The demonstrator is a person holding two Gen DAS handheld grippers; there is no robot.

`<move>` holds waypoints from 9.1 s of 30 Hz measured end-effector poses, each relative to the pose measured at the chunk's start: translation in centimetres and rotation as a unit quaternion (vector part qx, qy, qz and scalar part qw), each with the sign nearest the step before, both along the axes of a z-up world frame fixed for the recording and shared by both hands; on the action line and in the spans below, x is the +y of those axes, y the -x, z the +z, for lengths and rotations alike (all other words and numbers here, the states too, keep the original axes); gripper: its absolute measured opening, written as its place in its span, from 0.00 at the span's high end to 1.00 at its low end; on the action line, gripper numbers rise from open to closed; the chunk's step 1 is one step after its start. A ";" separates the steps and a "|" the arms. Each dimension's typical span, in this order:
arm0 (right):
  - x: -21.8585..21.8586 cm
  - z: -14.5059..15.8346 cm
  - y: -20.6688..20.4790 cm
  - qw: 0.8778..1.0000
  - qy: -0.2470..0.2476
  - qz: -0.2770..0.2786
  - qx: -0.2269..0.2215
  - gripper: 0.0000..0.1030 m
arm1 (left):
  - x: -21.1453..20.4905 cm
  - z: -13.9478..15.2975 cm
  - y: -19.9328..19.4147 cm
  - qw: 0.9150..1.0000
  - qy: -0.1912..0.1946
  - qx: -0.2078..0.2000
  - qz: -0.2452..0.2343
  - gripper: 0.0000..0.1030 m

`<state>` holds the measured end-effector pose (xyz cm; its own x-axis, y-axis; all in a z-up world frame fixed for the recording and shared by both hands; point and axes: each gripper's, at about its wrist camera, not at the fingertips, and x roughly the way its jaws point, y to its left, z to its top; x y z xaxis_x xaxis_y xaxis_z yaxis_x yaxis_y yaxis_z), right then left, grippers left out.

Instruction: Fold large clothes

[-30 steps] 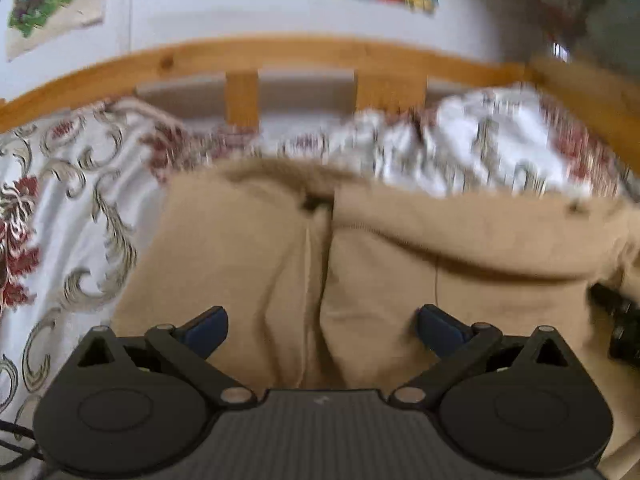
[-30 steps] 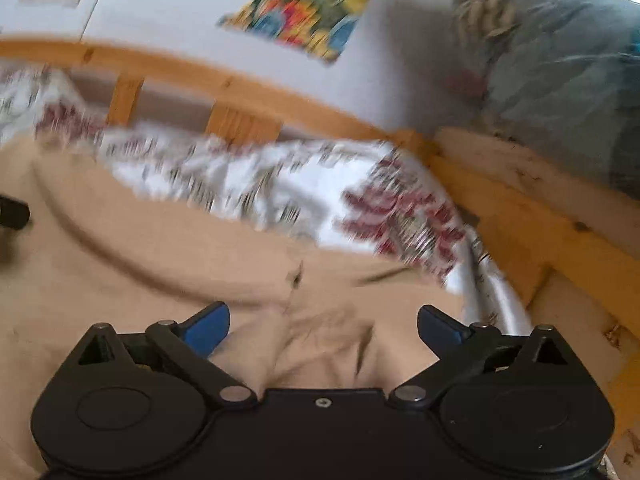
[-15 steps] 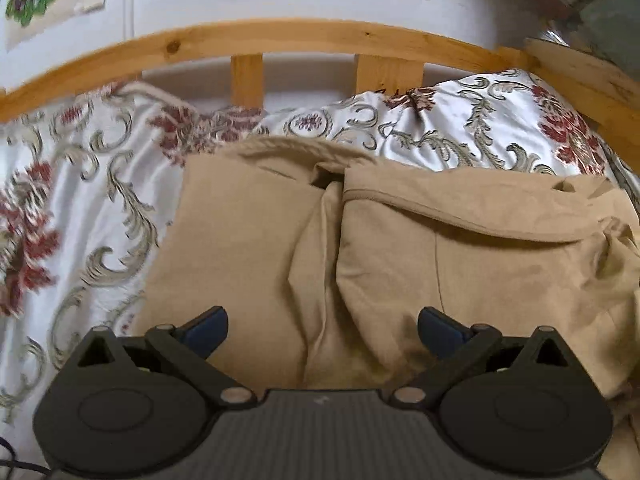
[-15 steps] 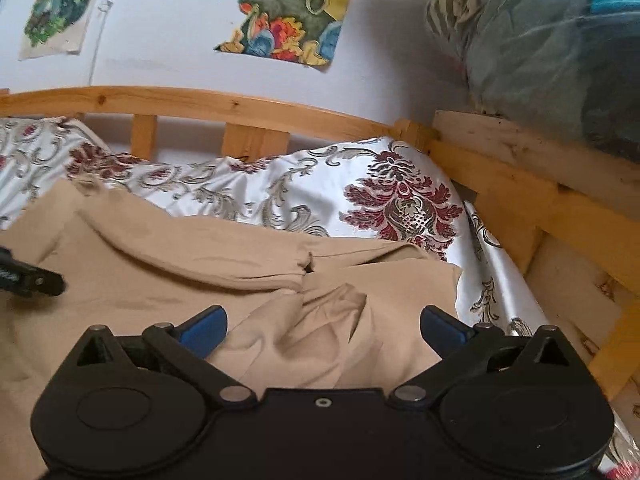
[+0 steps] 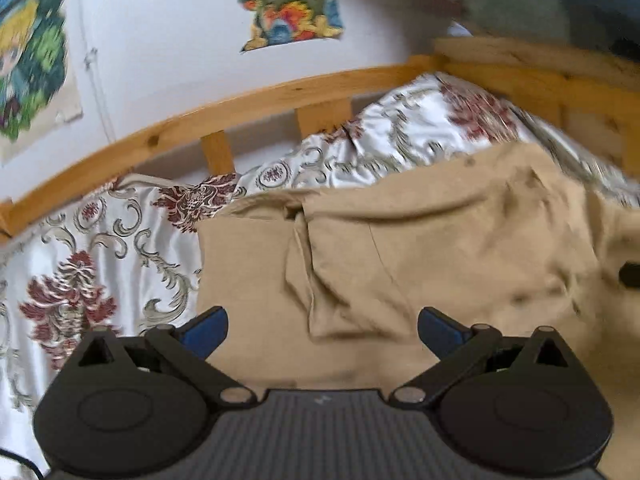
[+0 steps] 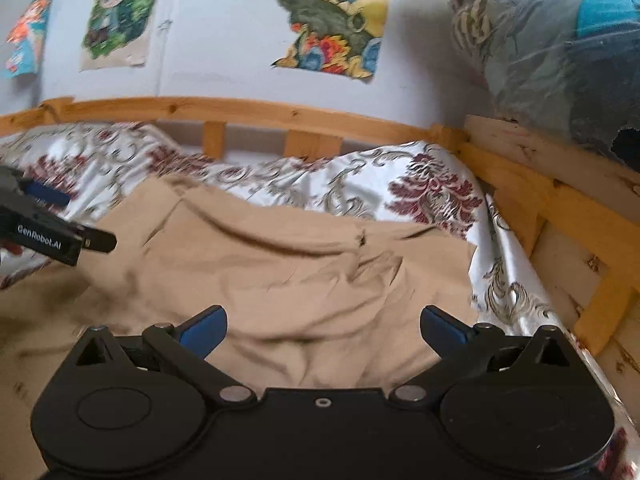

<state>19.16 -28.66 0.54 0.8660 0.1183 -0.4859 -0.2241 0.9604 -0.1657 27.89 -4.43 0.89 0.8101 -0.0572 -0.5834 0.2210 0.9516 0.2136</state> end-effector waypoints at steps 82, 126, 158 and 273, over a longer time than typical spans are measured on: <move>-0.6 -0.9 15.4 0.975 0.181 0.081 0.097 0.94 | 13.3 5.0 20.5 0.997 -0.058 0.035 0.024 0.98; -4.4 -0.5 -3.9 0.987 -0.128 -0.089 -0.028 0.01 | 25.2 -0.1 -5.6 0.966 0.206 0.090 0.125 0.01; -4.7 -4.8 -4.1 0.983 -0.095 -0.153 -0.020 0.97 | 23.6 -1.4 -0.4 0.974 0.111 -0.001 0.196 1.00; -3.4 -7.8 3.2 0.923 -0.303 -0.231 0.048 0.91 | 18.9 -8.5 5.9 0.884 0.368 0.109 0.268 0.82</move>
